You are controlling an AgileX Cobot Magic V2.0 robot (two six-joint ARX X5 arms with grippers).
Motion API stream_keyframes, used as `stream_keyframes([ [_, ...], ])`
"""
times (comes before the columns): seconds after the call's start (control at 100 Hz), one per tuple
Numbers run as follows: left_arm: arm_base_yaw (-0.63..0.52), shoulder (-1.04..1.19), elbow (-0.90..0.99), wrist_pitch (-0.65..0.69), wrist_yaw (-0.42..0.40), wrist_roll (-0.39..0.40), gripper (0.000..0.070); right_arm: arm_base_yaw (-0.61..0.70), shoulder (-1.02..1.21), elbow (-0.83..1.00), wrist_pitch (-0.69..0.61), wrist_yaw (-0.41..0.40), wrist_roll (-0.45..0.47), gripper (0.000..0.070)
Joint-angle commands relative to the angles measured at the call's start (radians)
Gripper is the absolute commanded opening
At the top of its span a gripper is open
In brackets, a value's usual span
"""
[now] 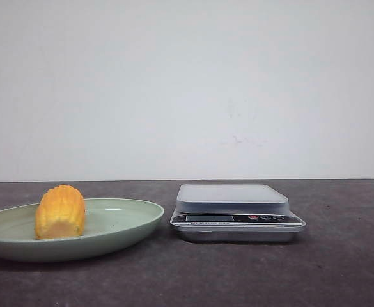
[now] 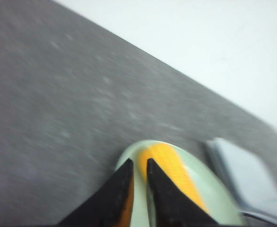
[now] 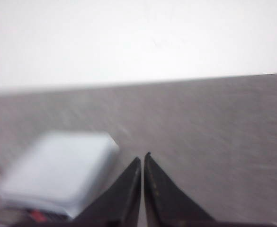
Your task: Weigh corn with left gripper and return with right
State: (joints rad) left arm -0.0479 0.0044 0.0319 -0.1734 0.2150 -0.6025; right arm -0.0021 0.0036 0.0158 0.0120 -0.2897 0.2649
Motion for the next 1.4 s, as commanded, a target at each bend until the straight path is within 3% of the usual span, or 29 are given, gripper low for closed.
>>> stream_keyframes([
  [0.0,0.002,-0.001,-0.005,-0.014,0.051,-0.106,0.0012,-0.002,0.0,0.019,0.063,-0.026,0.289,0.0006],
  [0.11,0.002,-0.001,0.036,-0.018,0.153,-0.149,0.0013,-0.002,0.001,0.081,0.08,-0.103,0.368,0.0005],
  [0.2,0.002,0.006,0.133,-0.121,0.202,-0.148,0.0015,-0.002,0.026,0.201,-0.056,-0.176,0.373,0.0005],
  [0.36,0.002,0.079,0.399,-0.309,0.195,-0.023,0.0015,-0.002,0.138,0.496,-0.269,-0.179,0.143,0.0005],
  [0.54,0.002,0.272,0.743,-0.362,0.171,0.109,0.0015,-0.002,0.332,0.866,-0.401,-0.081,-0.069,0.0005],
  [0.7,0.002,0.454,1.038,-0.447,0.166,0.229,0.0014,-0.002,0.489,1.125,-0.544,-0.067,-0.123,0.0005],
  [0.83,0.002,0.564,1.208,-0.54,0.176,0.26,0.0037,-0.002,0.539,1.215,-0.566,-0.134,-0.123,0.0009],
  [0.86,0.002,0.581,1.232,-0.549,0.18,0.263,0.0086,-0.002,0.54,1.221,-0.566,-0.156,-0.123,0.0044],
  [0.89,0.002,0.593,1.249,-0.554,0.187,0.263,0.0184,-0.002,0.542,1.225,-0.566,-0.169,-0.123,0.0133],
  [0.98,0.002,0.615,1.265,-0.563,0.19,0.262,0.0634,-0.002,0.542,1.225,-0.576,-0.19,-0.111,0.0593],
  [1.0,0.002,0.618,1.265,-0.566,0.19,0.262,0.07,-0.002,0.542,1.225,-0.583,-0.19,-0.106,0.0686],
  [1.01,0.002,0.619,1.265,-0.569,0.19,0.262,0.07,-0.002,0.542,1.225,-0.587,-0.19,-0.105,0.07],
  [1.389,-0.006,0.684,1.264,-0.737,0.185,0.3,0.07,-0.002,0.541,1.225,-0.754,-0.189,-0.105,0.07],
])
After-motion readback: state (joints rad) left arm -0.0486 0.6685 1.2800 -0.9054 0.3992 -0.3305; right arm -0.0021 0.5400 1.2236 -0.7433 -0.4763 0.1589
